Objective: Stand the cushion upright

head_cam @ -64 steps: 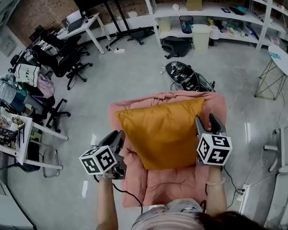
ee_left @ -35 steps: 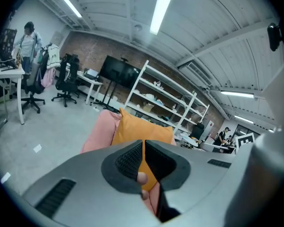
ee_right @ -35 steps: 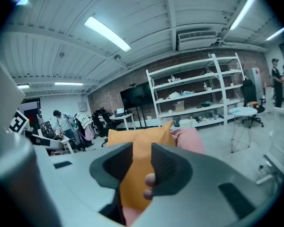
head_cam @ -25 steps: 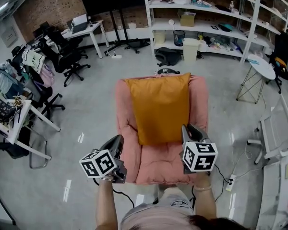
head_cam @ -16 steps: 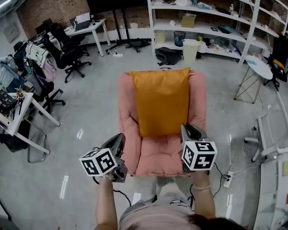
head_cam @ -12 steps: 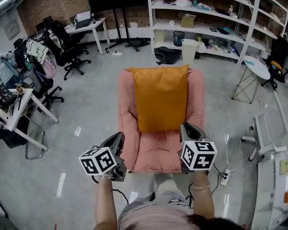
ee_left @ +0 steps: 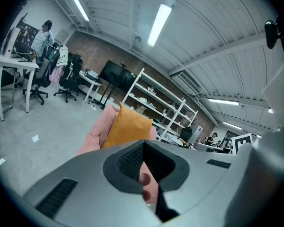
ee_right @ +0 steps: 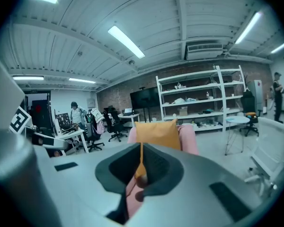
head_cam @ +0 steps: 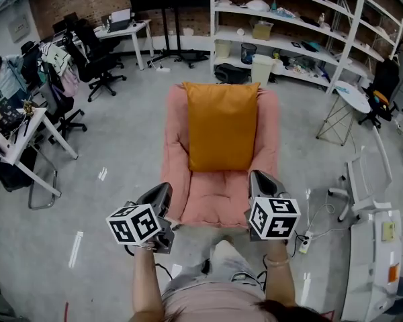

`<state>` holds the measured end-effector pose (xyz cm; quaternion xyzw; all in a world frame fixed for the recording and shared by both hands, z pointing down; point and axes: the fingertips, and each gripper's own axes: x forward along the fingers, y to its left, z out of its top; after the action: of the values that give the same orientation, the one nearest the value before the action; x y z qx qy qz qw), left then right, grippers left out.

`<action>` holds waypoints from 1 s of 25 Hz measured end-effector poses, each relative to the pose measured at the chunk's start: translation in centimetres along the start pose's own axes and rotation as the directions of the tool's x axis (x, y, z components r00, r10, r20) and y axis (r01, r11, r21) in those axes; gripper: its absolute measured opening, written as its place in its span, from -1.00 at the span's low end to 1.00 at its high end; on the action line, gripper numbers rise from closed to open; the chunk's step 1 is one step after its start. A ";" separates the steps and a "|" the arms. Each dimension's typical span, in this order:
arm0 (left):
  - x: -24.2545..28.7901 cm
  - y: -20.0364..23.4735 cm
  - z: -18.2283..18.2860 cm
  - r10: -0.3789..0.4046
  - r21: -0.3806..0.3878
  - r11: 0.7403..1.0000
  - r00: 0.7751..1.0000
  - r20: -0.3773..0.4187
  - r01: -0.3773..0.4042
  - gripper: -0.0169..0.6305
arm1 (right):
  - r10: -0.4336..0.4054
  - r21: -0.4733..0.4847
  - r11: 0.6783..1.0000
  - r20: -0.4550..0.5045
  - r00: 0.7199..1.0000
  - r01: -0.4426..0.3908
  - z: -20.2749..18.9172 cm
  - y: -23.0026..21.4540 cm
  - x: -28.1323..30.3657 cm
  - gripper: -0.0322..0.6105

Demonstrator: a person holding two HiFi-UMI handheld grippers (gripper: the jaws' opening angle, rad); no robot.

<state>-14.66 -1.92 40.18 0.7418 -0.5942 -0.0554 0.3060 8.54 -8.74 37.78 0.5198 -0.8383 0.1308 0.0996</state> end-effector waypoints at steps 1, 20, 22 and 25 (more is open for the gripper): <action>-0.5 -0.2 -0.1 0.001 0.001 1.000 1.000 0.002 -0.001 -0.96 | 0.000 -0.006 1.000 -0.001 1.000 0.000 -0.1 0.2 -0.3 -0.81; -5.1 -6.1 -2.2 0.018 0.024 1.000 0.999 0.036 -0.019 -0.96 | 0.030 -0.057 0.998 0.018 0.999 -0.028 -1.0 -0.6 -7.7 -0.85; -5.7 -6.7 -2.8 0.021 0.022 1.000 0.999 0.034 -0.022 -0.96 | 0.034 -0.064 0.997 0.025 0.999 -0.033 -1.2 -0.7 -8.9 -0.85; -6.8 -7.6 -3.8 0.024 0.015 1.000 0.999 0.034 -0.025 -0.96 | 0.051 -0.062 0.997 0.034 0.998 -0.049 -1.4 -0.7 -10.7 -0.85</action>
<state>-8.51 6.59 37.38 0.7359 -0.6087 -0.0597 0.2906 13.87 0.47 35.98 0.4977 -0.8563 0.0983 0.0970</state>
